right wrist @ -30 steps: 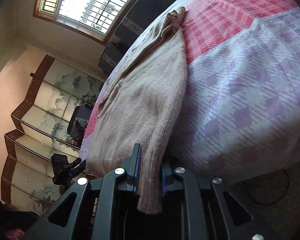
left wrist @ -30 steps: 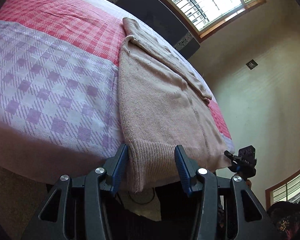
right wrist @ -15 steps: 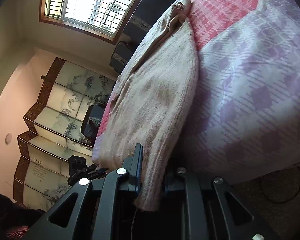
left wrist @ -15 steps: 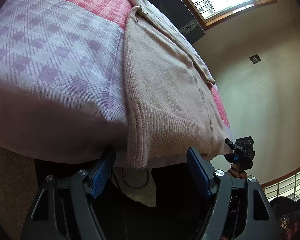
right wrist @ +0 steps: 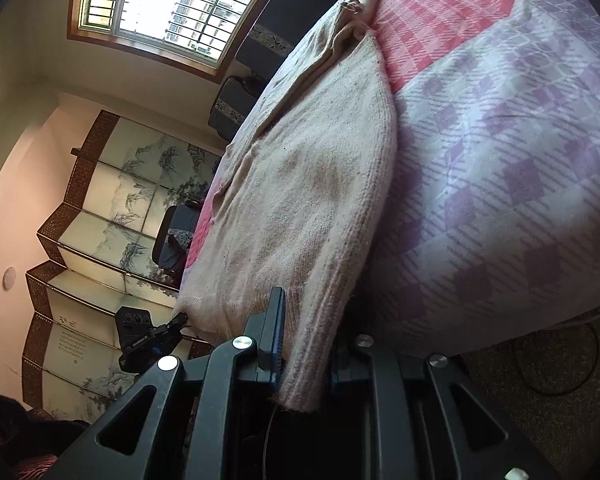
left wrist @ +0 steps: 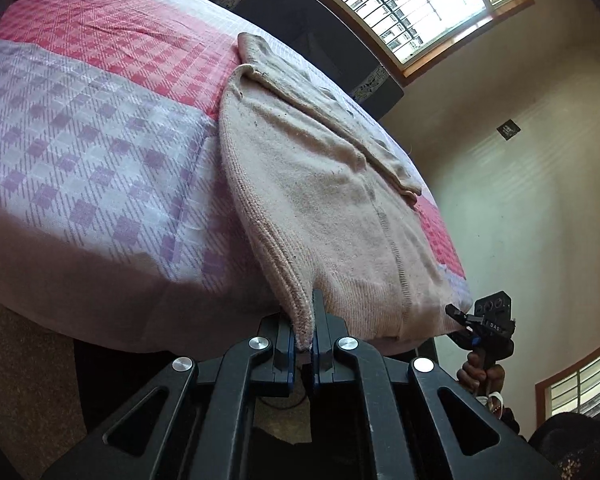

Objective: Fold small clothes
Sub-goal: 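Lift the hem with both grippers and fold it toward the collar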

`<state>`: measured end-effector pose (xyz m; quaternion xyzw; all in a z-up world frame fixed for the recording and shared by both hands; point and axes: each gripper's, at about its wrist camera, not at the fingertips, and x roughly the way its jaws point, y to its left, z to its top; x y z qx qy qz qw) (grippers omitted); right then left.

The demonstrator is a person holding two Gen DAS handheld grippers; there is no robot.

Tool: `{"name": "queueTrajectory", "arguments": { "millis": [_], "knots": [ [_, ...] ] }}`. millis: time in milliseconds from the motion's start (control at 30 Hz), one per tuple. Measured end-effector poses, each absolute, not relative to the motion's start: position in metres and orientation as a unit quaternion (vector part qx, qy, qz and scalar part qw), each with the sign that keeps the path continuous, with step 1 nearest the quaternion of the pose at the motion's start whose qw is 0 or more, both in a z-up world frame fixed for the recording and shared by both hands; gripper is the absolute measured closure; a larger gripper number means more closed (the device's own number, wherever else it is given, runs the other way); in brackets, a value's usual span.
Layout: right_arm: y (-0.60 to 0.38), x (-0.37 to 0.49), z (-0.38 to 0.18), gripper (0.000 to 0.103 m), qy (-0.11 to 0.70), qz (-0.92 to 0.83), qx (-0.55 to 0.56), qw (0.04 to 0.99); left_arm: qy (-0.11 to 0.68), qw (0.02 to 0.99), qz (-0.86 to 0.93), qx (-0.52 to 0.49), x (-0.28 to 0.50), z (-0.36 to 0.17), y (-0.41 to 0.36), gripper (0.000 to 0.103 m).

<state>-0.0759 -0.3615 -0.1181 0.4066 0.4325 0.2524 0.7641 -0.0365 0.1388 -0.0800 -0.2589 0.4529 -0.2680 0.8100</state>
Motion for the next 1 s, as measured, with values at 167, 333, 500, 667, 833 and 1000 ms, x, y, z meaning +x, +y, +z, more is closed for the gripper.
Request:
{"name": "queueTrajectory", "arguments": {
  "millis": [167,333,500,667,833,1000],
  "knots": [
    [-0.362,-0.077,-0.122,0.084,0.436,0.249,0.421,0.755,0.469,0.808,-0.272,-0.230,-0.029,-0.079,0.129,0.094],
    [-0.357,-0.079,-0.119,0.089,0.441,0.241,0.400,0.766,0.485,0.797,-0.263,-0.245,-0.024,-0.089,0.129,0.085],
    [-0.354,-0.081,-0.111,0.095,0.436,0.228,0.378,0.784,0.479,0.799,-0.252,-0.262,-0.022,-0.095,0.136,0.098],
    [-0.354,-0.083,-0.111,0.095,0.435,0.227,0.387,0.781,0.474,0.802,-0.241,-0.270,-0.021,-0.096,0.140,0.098],
    [-0.363,-0.084,-0.112,0.090,0.423,0.231,0.411,0.774,0.466,0.810,-0.249,-0.254,-0.023,-0.089,0.136,0.098],
    [-0.355,-0.080,-0.112,0.095,0.436,0.224,0.382,0.783,0.450,0.844,-0.228,-0.183,-0.030,-0.074,0.122,0.098]
  ]
}}
